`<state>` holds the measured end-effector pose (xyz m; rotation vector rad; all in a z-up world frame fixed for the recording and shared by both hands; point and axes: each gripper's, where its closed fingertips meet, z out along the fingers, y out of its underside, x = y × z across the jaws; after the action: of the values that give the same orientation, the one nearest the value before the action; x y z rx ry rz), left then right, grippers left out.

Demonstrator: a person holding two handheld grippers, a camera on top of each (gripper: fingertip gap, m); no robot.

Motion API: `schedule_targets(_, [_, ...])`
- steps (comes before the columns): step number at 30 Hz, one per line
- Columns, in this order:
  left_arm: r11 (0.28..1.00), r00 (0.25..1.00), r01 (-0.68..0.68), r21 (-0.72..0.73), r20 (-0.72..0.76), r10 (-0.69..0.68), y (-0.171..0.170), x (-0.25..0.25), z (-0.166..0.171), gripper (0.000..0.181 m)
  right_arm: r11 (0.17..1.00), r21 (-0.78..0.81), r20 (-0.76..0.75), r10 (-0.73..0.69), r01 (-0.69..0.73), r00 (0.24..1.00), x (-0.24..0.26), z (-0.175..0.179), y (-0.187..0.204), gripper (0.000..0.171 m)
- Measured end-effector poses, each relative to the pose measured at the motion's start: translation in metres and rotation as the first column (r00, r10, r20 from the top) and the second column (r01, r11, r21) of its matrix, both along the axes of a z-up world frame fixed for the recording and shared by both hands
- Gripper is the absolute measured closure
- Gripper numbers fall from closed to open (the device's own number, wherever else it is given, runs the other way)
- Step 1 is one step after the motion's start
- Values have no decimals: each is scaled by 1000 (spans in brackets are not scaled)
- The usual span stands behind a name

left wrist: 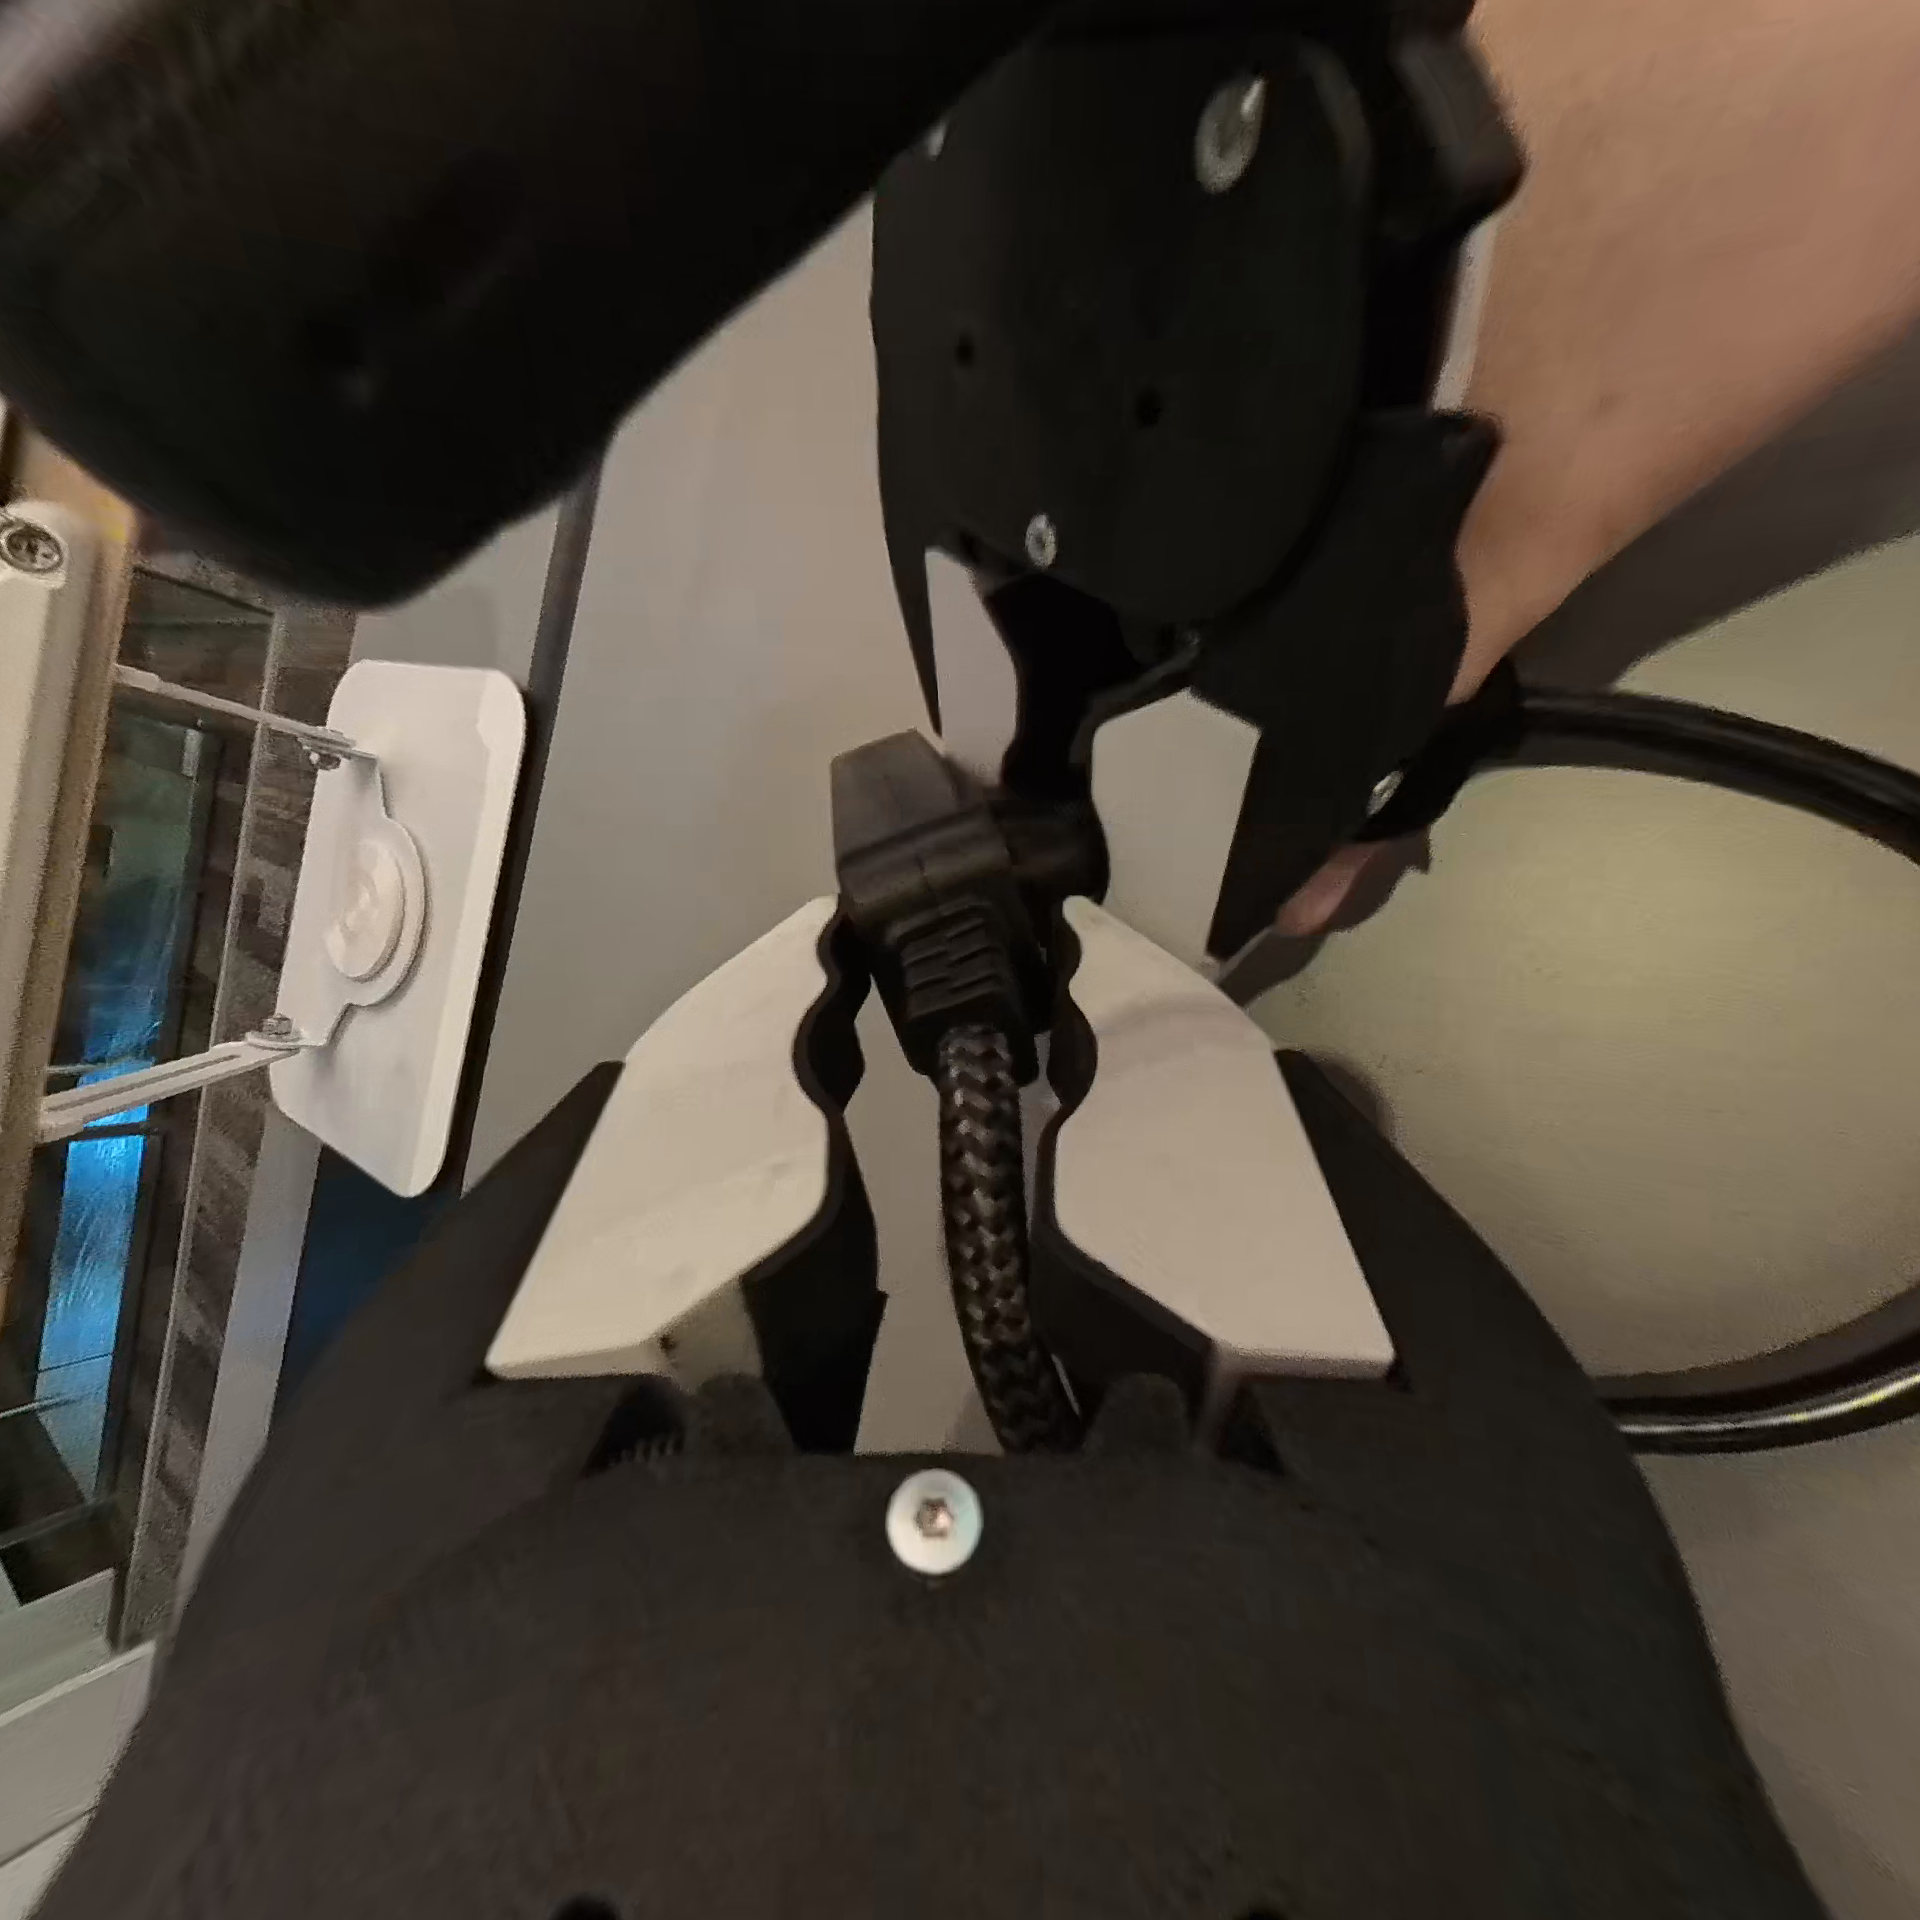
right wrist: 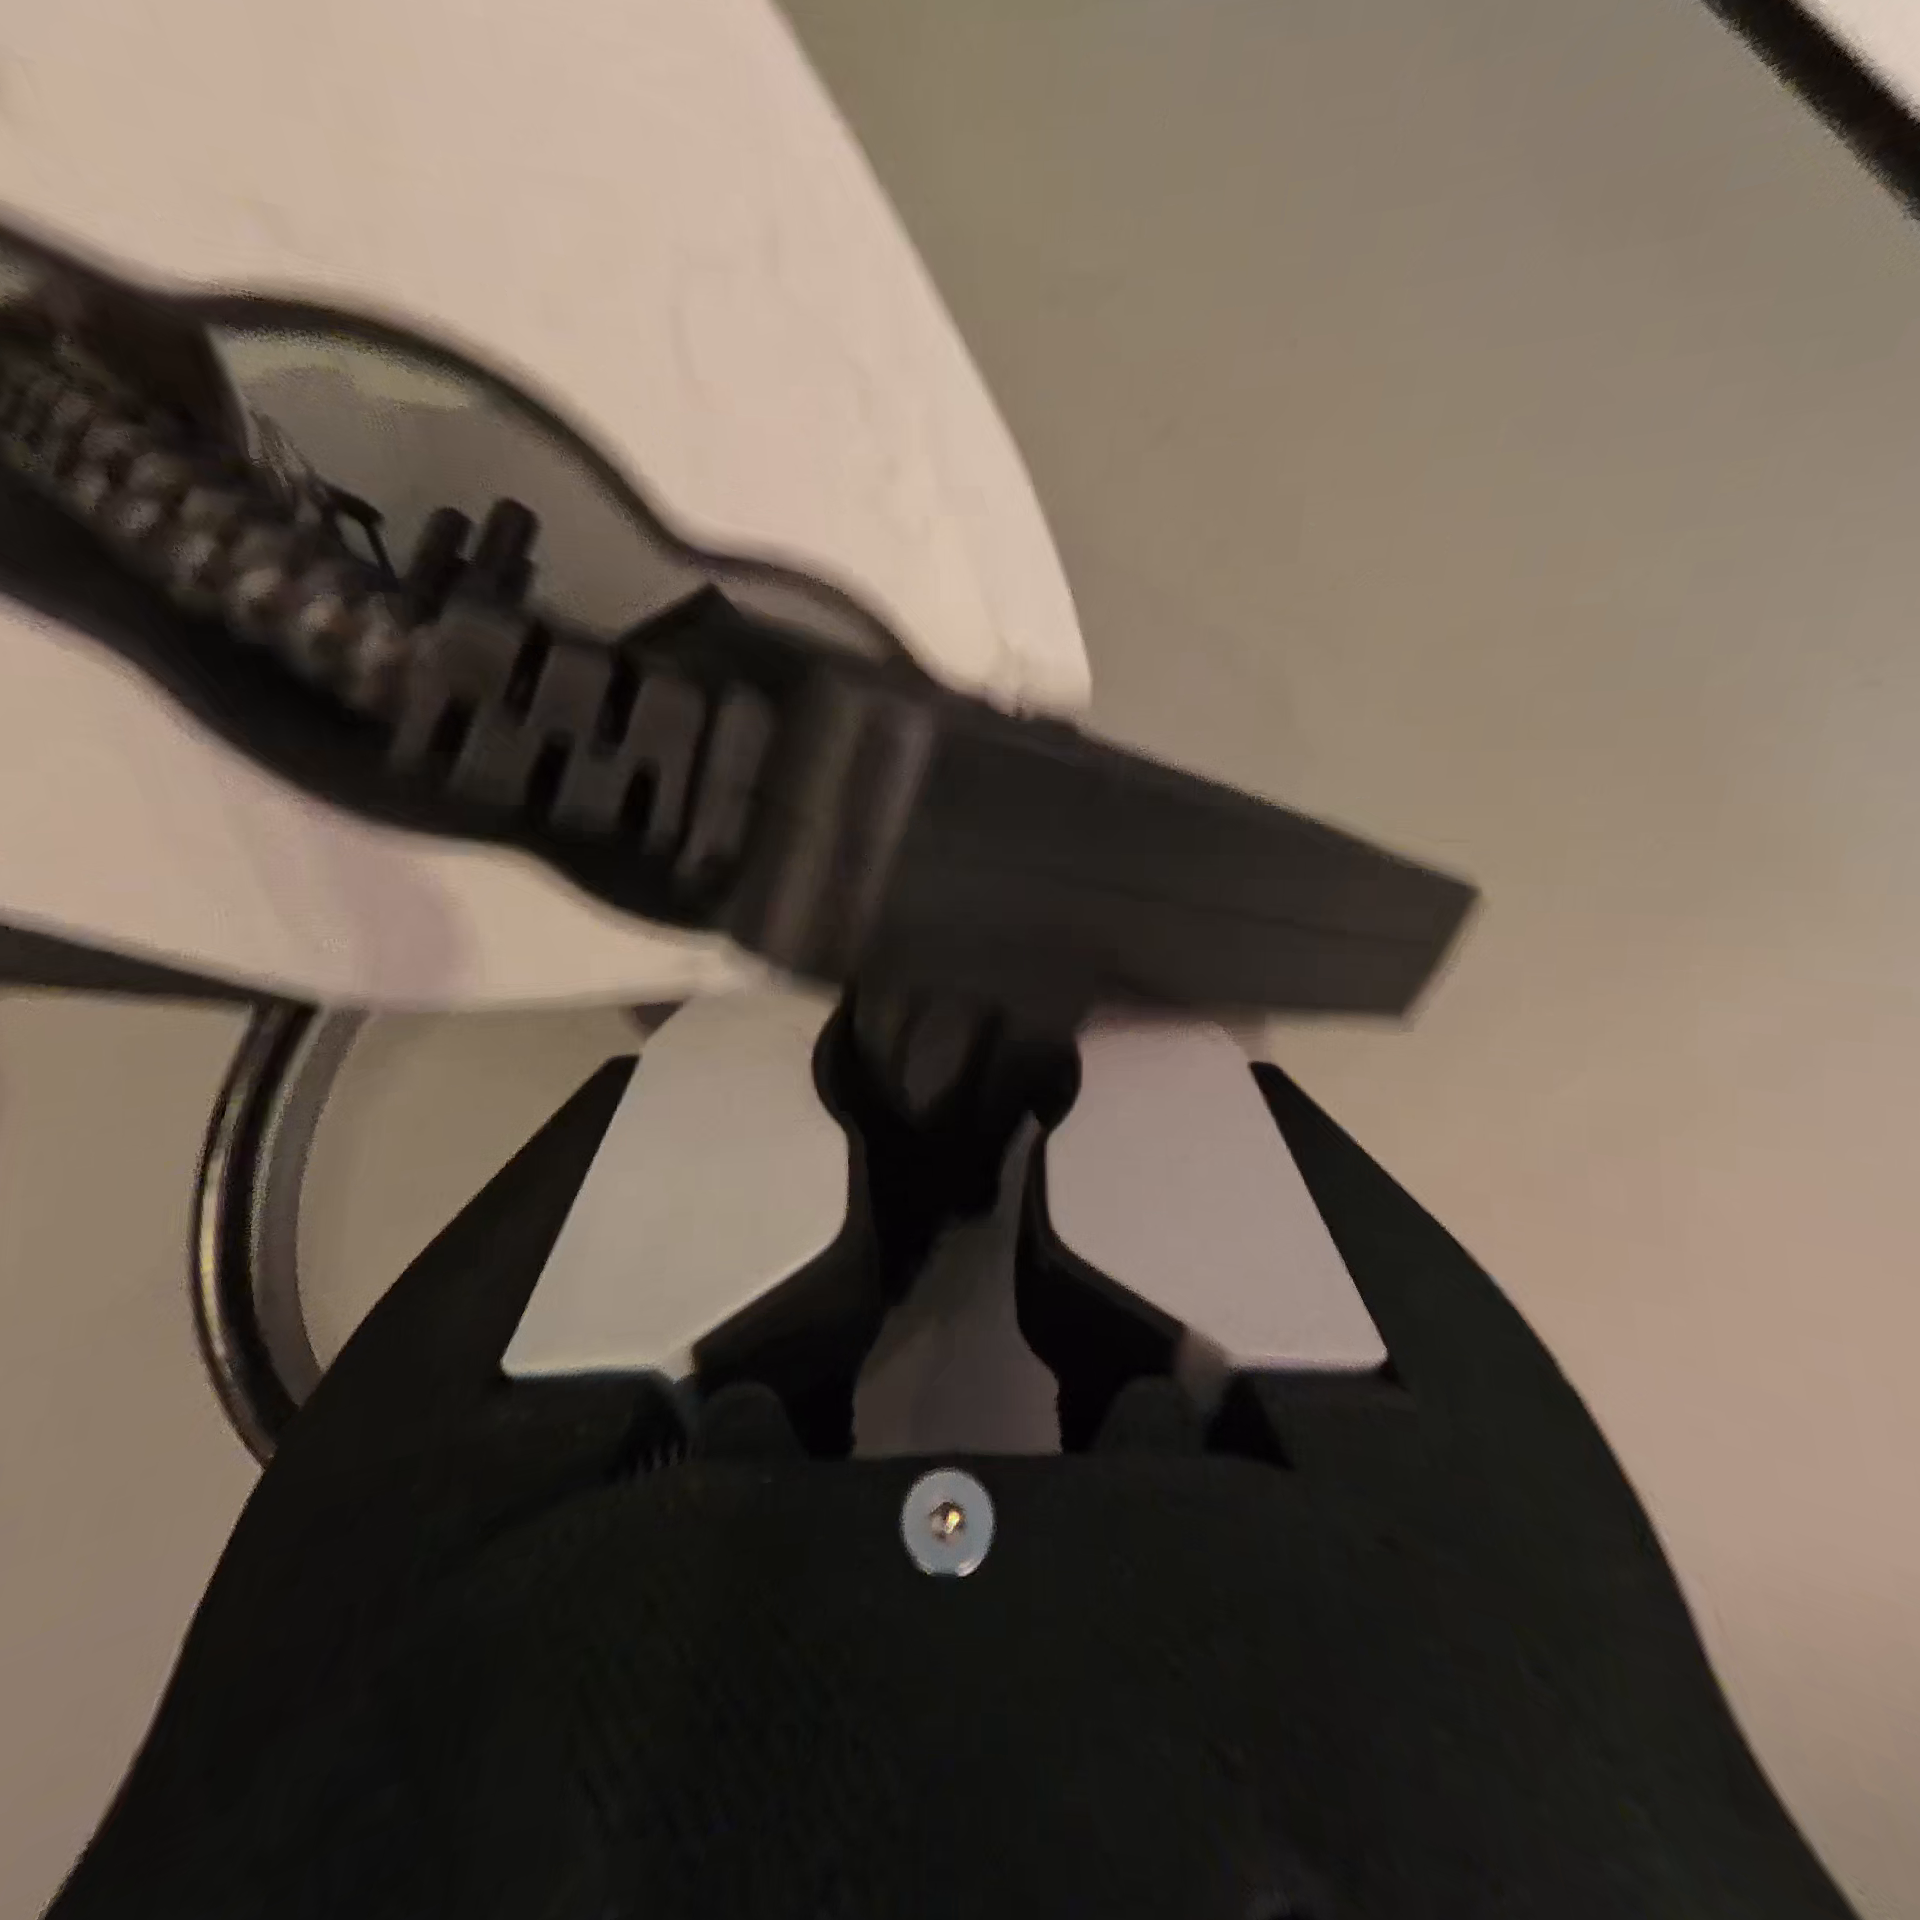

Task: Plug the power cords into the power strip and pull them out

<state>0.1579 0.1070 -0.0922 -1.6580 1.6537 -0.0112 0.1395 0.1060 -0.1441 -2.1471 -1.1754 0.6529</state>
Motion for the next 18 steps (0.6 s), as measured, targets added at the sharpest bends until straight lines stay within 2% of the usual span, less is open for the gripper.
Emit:
schedule_targets(6, [999, 999, 49, 19, -13, -49, 2, -4, 0, 149, 1000, 4, -147, 27, -27, 989, -10, 5, -1, 148])
schedule_targets(11, [993, 994, 113, 30, 1, -113, -3, -4, 2, 147, 991, 112, -131, 86, -72, 988, -10, 8, -2, 147])
schedule_targets(15, [991, 988, 134, -19, 75, -132, -4, -5, 8, 145, 979, 185, -113, 103, -81, 988, -11, 14, -1, 147])
schedule_targets(18, [986, 981, 165, 12, 106, -165, -6, -4, 15, 144, 962, 258, -96, 115, -87, 989, -10, 21, 1, 146])
